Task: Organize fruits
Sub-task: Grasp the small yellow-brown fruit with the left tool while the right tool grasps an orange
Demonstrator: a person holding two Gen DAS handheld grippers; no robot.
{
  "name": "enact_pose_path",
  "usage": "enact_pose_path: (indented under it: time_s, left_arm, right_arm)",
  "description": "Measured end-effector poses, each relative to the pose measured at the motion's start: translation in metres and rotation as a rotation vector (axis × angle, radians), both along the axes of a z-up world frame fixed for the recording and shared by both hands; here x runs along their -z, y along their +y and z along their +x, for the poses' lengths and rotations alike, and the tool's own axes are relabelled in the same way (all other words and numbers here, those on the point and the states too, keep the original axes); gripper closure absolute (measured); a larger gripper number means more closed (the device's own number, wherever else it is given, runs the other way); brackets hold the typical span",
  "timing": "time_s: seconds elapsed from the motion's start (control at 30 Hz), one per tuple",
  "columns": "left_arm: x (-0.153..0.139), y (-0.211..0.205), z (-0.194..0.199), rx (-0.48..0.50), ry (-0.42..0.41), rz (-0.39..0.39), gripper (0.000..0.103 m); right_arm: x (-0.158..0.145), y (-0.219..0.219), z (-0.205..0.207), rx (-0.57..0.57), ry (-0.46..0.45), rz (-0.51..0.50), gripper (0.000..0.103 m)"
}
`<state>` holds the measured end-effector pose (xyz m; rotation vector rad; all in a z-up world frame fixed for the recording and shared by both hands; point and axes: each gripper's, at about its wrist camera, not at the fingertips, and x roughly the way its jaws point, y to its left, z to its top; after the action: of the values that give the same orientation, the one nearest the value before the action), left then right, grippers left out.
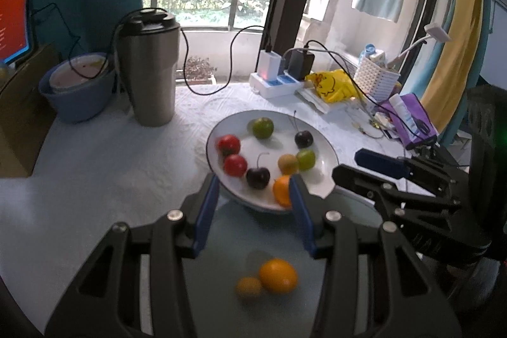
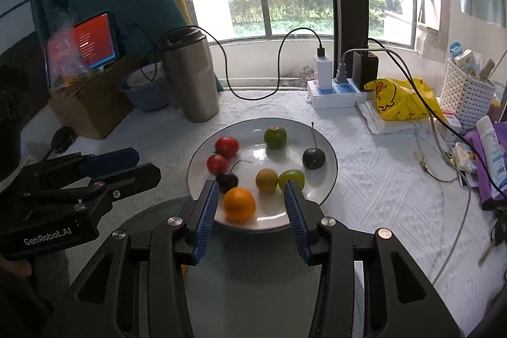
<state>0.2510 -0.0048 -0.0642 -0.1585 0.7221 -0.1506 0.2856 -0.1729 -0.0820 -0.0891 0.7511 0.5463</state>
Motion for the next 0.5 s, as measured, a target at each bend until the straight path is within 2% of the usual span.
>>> enact_pose_path:
  time_s: [0.5]
  left_arm:
    - [0.021, 0.015, -0.050, -0.021, 0.011, -0.012, 0.056]
  right_arm:
    - [0.014, 0.019, -0.048, -0.046, 0.026, -0.032, 0.057]
